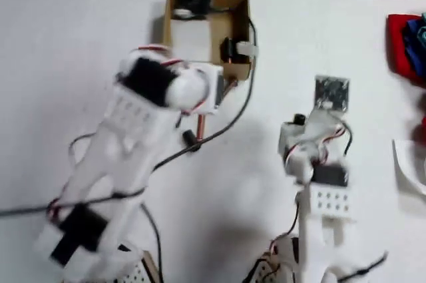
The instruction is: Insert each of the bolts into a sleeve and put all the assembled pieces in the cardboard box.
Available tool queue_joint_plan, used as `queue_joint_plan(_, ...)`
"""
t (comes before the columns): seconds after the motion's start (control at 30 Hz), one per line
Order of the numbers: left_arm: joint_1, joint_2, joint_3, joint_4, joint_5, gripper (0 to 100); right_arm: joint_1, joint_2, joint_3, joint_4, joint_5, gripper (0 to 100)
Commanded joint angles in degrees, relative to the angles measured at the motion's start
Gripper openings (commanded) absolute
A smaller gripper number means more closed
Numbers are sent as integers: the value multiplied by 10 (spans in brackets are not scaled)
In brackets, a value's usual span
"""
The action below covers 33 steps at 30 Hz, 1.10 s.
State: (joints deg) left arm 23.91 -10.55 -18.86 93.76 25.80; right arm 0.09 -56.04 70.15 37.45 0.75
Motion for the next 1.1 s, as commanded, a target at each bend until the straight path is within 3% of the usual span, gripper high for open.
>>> queue_joint_plan(0.0, -3, -80, 63, -64, 2, 27, -47, -130, 127, -153, -4, 22)
queue_joint_plan(0.13, -5, -120, 160, -172, 2, 27, -62, -288, 274, -303, -4, 21)
queue_joint_plan(0.37, 31, -205, 280, -367, 44, 27, -68, -474, 270, -134, -5, 21)
queue_joint_plan(0.6, 54, -277, 432, -584, 15, 27, -184, -457, 269, -123, -5, 21)
queue_joint_plan(0.73, 57, -306, 510, -693, -17, 26, -193, -457, 269, -123, -5, 21)
queue_joint_plan(1.07, 74, -309, 573, -729, -30, 26, -196, -457, 269, -123, -5, 21)
